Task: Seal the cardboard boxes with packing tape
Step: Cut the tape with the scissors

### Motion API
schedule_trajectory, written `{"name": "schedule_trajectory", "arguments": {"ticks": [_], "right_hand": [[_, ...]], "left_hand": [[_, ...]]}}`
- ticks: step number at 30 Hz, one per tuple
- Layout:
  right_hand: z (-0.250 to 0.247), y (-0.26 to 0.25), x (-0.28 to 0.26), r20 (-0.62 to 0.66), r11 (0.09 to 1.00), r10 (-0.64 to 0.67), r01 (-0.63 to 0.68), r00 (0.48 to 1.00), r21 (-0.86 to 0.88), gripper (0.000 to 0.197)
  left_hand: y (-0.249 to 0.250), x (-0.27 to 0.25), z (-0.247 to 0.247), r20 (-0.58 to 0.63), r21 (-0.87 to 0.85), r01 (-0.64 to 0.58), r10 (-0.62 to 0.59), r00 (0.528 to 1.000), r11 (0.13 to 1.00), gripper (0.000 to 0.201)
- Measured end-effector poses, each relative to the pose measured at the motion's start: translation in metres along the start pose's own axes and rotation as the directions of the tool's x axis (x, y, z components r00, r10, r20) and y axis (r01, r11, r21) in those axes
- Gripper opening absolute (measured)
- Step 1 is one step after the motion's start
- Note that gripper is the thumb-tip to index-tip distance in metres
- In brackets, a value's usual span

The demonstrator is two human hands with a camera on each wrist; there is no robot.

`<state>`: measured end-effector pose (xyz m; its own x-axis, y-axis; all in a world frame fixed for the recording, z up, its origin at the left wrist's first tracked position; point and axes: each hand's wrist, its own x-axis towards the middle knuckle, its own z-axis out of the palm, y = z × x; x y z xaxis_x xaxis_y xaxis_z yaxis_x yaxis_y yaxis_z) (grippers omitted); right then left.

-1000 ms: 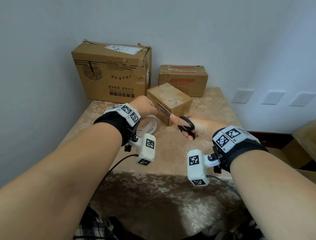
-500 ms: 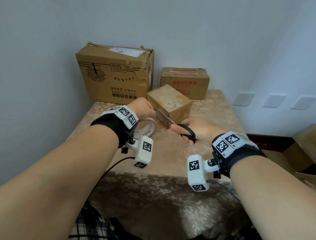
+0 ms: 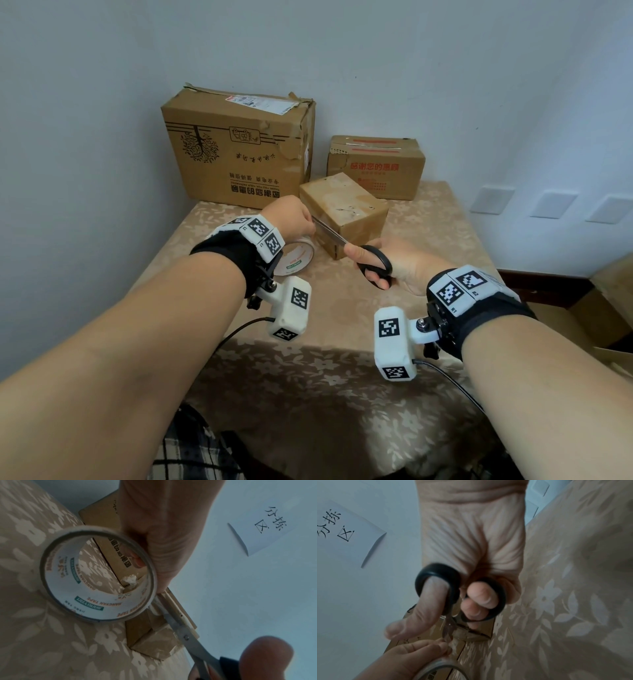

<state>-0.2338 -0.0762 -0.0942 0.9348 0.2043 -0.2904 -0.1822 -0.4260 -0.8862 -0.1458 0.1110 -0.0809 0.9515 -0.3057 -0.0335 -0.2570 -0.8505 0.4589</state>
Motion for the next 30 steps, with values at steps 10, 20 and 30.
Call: {"name": "schedule_trajectory", "arguments": {"ticks": [10, 20, 30], "right_hand": [[-0.013, 0.002, -0.017, 0.172, 0.991, 0.130, -0.133, 0.976, 0.005, 0.059], [0.000, -0.003, -0.020, 0.088, 0.908, 0.155, -0.107, 0.984, -0.404, 0.040], [-0.047, 0.006, -0.022, -0.095, 0.879, 0.129, -0.158, 0.987, -0.450, 0.037]], "left_hand": [[-0.011, 0.000, -0.004, 0.000, -0.045, 0.010, -0.010, 1.000, 0.999, 0.017], [-0.012, -0.020, -0.018, -0.133, 0.057, -0.114, 0.121, 0.984, 0.992, 0.023], [0.024, 0.000, -0.021, 0.187, 0.175, -0.262, 0.229, 0.955, 0.949, 0.019]]}}
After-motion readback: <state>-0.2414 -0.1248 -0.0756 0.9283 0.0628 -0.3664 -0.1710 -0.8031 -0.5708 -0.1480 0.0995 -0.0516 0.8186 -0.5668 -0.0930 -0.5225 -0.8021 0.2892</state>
